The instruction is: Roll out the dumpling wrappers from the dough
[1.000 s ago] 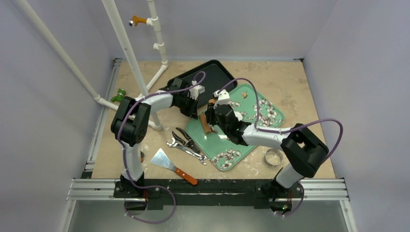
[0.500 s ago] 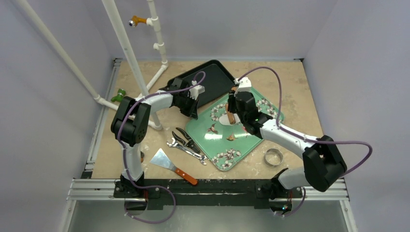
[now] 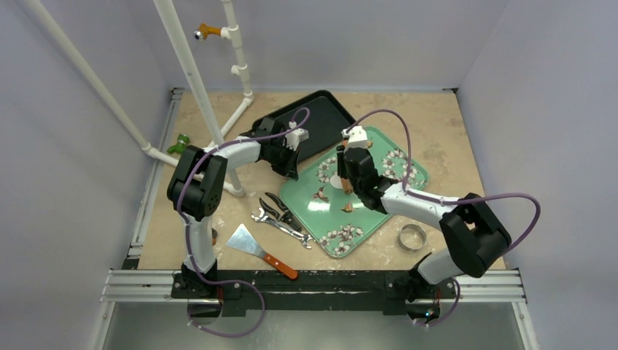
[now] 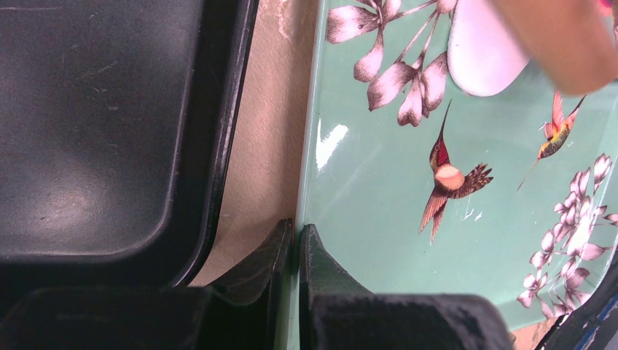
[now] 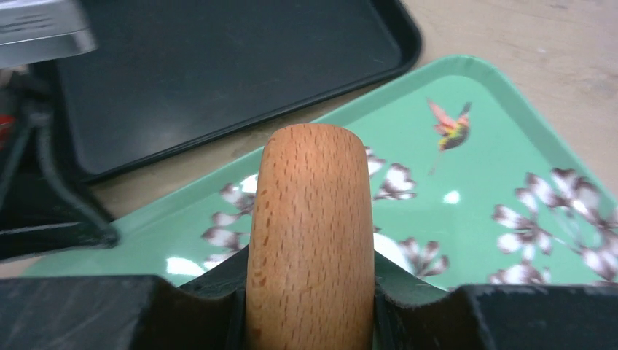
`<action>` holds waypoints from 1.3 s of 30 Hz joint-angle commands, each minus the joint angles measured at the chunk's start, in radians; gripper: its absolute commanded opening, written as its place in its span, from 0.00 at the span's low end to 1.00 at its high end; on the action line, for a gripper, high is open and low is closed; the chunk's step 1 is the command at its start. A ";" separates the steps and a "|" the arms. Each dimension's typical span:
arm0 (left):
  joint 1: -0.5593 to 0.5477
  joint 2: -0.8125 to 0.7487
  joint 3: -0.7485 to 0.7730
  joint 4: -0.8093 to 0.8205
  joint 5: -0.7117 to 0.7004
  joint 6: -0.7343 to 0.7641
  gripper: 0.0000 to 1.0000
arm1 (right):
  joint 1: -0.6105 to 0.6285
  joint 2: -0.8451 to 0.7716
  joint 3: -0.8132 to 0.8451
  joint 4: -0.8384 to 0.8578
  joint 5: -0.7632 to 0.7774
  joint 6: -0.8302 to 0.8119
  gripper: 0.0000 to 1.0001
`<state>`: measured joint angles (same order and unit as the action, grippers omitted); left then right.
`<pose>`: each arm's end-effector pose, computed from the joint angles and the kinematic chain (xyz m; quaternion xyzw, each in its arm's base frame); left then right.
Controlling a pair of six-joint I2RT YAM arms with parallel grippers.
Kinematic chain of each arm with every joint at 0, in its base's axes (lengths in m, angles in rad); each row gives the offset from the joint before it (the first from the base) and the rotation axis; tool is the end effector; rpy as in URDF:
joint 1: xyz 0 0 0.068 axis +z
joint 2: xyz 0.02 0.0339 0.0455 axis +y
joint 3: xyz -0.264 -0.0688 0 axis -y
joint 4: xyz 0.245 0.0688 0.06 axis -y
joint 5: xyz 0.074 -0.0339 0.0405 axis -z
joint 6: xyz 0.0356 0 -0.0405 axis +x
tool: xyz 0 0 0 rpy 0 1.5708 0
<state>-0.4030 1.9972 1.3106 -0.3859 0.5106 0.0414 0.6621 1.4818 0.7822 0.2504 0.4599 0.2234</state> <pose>0.3675 -0.1756 0.1527 0.2674 0.9009 -0.2837 0.1907 0.2605 0.1830 0.2186 -0.0611 0.8312 0.0475 0.5506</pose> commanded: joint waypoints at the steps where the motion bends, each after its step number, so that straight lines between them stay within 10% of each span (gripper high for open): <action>1: 0.020 0.006 0.004 0.025 -0.025 -0.008 0.00 | 0.112 0.064 -0.106 0.000 -0.074 0.099 0.00; 14: 0.020 0.005 0.004 0.025 -0.025 -0.008 0.00 | 0.124 -0.039 -0.029 -0.005 -0.132 0.057 0.00; 25: 0.022 0.008 0.013 0.013 -0.021 -0.017 0.00 | -0.118 -0.137 0.057 0.006 -0.165 -0.133 0.00; 32: 0.109 0.063 0.098 -0.235 0.224 -0.071 0.00 | -0.148 -0.170 0.035 -0.053 -0.222 -0.100 0.00; 39: 0.118 0.042 0.250 -0.531 0.099 0.203 0.00 | -0.142 -0.214 -0.076 0.049 -0.293 -0.012 0.00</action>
<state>-0.3107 2.0583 1.4174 -0.6598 0.6769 0.0719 0.5114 1.3041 0.7395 0.2081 0.2146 0.1574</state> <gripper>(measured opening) 0.037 0.308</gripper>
